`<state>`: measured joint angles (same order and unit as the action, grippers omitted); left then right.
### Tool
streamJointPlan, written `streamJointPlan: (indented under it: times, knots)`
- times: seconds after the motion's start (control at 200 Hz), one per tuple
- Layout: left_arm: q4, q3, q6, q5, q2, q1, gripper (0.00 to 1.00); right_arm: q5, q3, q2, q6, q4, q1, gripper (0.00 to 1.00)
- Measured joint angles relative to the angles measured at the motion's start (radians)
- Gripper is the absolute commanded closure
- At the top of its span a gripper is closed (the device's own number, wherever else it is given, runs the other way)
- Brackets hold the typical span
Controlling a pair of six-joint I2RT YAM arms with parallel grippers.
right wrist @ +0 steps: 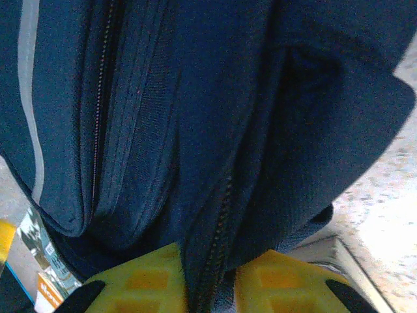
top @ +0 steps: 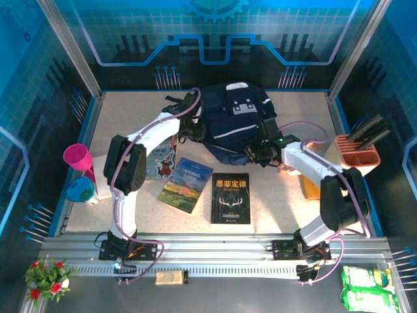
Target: Pack books, pencil case, and school supplies into a backpack
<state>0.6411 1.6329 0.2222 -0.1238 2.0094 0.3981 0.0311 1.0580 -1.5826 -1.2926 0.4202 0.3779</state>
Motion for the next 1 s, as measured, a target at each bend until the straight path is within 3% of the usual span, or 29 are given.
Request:
streamJointPlan:
  times: [0.14, 0.38, 0.575, 0.82, 0.96, 1.0]
  knots:
    - [-0.015, -0.142, 0.070, 0.000, -0.163, -0.003, 0.27, 0.030, 0.070, -0.095, 0.010, -0.023, 0.043, 0.73]
    - [-0.062, -0.312, 0.145, 0.008, -0.365, -0.025, 0.14, 0.159, 0.154, -0.210, 0.132, -0.079, 0.089, 0.44]
    - [-0.105, -0.399, 0.182, 0.083, -0.412, -0.027, 0.10, 0.177, 0.112, -0.155, 0.280, -0.092, 0.092, 0.24]
    - [-0.218, -0.546, 0.278, 0.293, -0.472, -0.014, 0.10, 0.063, -0.048, 0.163, 0.462, -0.010, 0.093, 0.19]
    - [-0.274, -0.619, 0.354, 0.351, -0.499, 0.050, 0.08, -0.003, -0.126, 0.232, 0.532, 0.045, 0.109, 0.20]
    - [-0.287, -0.638, 0.379, 0.357, -0.505, 0.075, 0.01, -0.019, -0.148, 0.235, 0.547, 0.059, 0.121, 0.20]
